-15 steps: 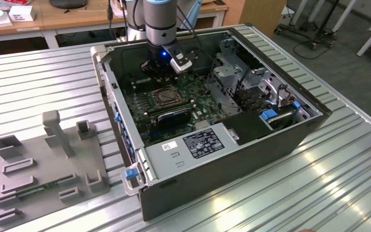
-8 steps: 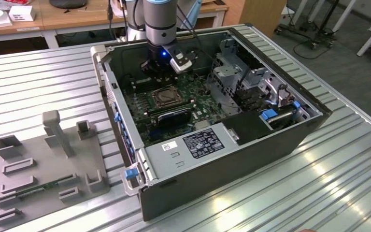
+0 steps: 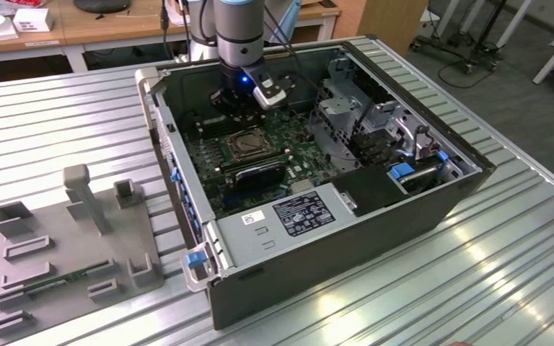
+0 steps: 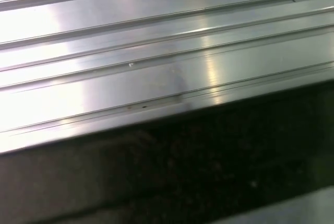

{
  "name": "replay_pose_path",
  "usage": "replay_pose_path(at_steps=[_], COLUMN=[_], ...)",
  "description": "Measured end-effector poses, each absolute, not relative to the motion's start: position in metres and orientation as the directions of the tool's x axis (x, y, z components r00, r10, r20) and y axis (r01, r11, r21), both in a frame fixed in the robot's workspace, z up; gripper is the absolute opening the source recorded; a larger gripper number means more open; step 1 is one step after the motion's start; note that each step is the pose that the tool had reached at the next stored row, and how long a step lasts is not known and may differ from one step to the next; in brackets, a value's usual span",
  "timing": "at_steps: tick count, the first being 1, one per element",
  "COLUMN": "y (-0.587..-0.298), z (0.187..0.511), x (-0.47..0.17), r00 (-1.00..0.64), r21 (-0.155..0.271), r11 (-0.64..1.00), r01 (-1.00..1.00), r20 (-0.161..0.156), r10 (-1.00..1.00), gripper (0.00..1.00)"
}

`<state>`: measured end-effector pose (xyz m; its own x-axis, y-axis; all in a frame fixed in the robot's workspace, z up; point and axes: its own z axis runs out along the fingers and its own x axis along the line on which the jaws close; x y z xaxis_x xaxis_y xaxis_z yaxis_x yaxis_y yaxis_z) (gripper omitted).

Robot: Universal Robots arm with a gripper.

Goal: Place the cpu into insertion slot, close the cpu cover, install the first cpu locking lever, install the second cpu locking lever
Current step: 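Install the first cpu locking lever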

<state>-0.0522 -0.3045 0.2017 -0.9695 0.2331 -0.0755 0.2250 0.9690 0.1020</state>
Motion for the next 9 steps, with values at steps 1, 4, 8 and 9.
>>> replay_pose_path(at_steps=[1,4,8,9], y=[-0.3045,-0.3045,-0.3045,-0.3045], z=[0.2018,0.2021,0.2023,0.2025], x=[-0.0522,-0.0522,-0.0522,-0.0522], r00=[-0.968,-0.964,-0.961,-0.960], r21=[0.102,0.102,0.102,0.102], r11=[0.968,0.964,0.961,0.960], r01=[0.230,0.247,0.259,0.260], r20=[-0.076,-0.076,-0.076,-0.076], r10=[0.238,0.255,0.267,0.268], gripper=[0.11,0.11,0.11,0.11])
